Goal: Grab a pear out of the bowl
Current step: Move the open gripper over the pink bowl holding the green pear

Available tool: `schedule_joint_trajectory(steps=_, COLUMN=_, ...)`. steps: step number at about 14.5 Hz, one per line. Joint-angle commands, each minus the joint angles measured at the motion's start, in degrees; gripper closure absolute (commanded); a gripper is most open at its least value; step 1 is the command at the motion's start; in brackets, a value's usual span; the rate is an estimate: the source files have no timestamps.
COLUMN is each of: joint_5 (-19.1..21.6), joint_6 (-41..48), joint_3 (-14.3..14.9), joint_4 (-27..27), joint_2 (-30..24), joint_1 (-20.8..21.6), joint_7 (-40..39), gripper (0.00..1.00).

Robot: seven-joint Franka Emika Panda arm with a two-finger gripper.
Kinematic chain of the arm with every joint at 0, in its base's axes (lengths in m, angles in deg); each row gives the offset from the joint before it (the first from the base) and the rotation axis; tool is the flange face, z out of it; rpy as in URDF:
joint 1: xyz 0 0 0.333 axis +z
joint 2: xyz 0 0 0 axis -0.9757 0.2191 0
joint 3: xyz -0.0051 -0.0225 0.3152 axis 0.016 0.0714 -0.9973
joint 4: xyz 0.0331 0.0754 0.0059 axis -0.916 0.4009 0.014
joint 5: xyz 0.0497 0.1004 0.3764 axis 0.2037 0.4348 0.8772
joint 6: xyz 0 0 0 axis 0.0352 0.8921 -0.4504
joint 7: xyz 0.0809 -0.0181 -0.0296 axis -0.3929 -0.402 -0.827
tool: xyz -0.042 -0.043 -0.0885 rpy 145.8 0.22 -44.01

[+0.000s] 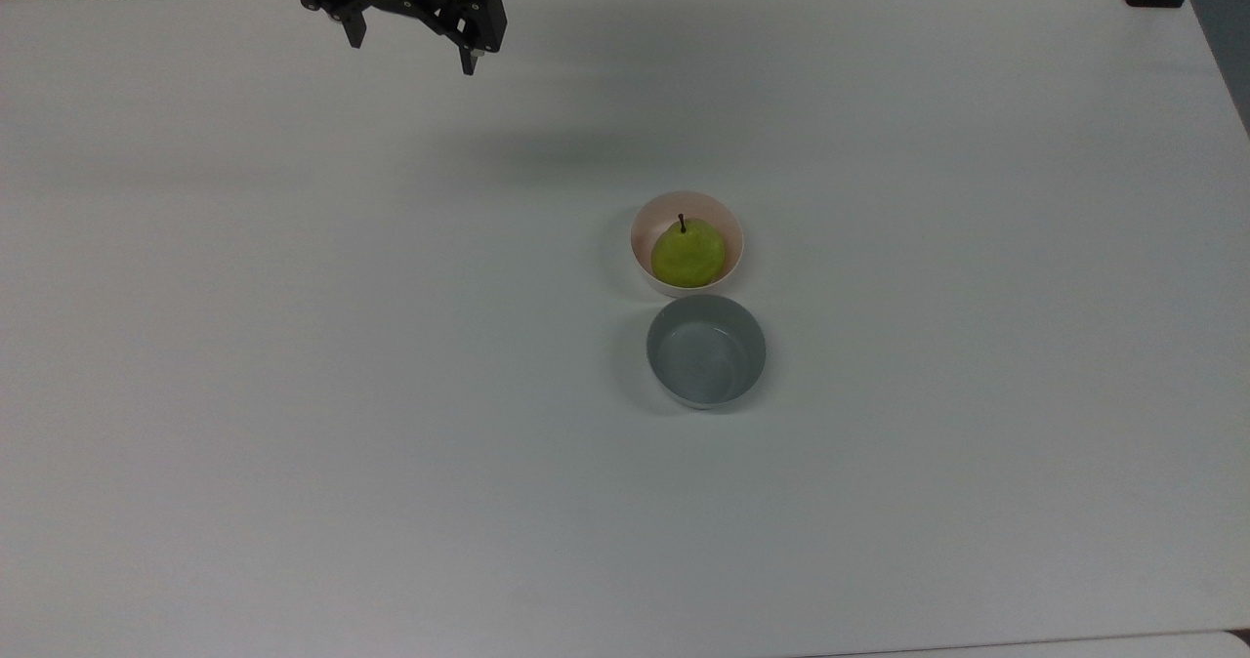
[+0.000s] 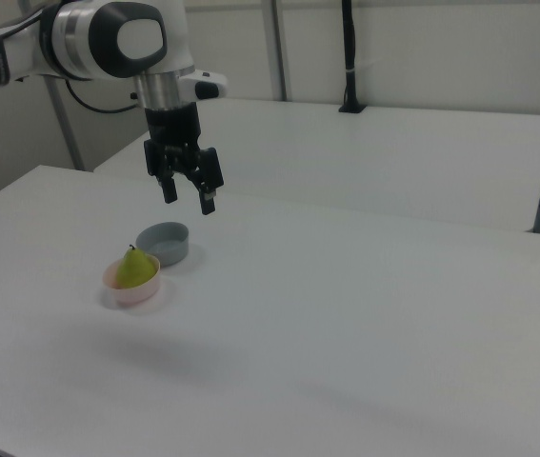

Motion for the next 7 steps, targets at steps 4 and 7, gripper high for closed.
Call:
schedule_joint_trajectory(steps=4, joint_5=1.20, joint_6=-5.21, joint_3=-0.14, joint_4=0.73, joint_2=1.58, joint_1=-7.16, joint_7=-8.28, gripper=0.00)
schedule_joint_trajectory(steps=7, joint_5=1.20, joint_6=-4.95, joint_3=-0.14, joint_4=0.64, joint_2=1.41, joint_1=-7.34, joint_7=-8.02, gripper=0.00)
